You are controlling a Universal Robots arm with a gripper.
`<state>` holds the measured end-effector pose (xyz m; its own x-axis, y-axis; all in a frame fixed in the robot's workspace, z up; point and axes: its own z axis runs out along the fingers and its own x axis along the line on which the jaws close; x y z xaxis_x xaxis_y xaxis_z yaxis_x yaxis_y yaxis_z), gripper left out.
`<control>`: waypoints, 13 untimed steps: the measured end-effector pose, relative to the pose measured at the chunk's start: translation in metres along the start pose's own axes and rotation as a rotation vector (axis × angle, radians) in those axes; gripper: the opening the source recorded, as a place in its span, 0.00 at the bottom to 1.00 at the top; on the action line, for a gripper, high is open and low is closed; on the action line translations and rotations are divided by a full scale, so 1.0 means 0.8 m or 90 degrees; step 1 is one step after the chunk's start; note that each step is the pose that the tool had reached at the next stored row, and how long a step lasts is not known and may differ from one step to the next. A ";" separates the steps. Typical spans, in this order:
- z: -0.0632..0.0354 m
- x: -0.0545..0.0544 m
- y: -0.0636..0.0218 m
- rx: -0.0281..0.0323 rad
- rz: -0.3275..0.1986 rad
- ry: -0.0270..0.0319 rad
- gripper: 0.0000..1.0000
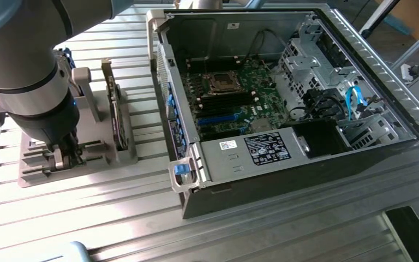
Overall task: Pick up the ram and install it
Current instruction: 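Pick up the ram and move it above insertion slot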
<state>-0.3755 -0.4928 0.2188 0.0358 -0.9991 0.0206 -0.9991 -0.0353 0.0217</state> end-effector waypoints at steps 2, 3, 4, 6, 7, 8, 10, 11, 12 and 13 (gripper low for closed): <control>0.002 0.000 0.000 0.0000 0.000 0.0000 0.25; 0.003 0.000 0.000 0.0000 0.000 0.0000 0.25; 0.003 0.000 0.001 0.0000 0.000 0.0001 0.25; 0.004 0.000 0.001 -0.0001 0.000 0.0002 0.25; 0.004 0.000 0.001 0.0000 0.000 0.0002 0.25; 0.005 0.000 0.001 0.0000 0.000 0.0002 0.25; 0.005 0.000 0.001 0.0000 0.000 0.0003 0.25; 0.005 0.000 0.001 0.0000 0.000 0.0003 0.25; 0.005 0.000 0.001 0.0000 0.000 0.0003 0.25; 0.005 0.000 0.001 0.0000 0.000 0.0003 0.25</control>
<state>-0.3763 -0.4928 0.2146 0.0356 -0.9991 0.0210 -0.9991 -0.0352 0.0217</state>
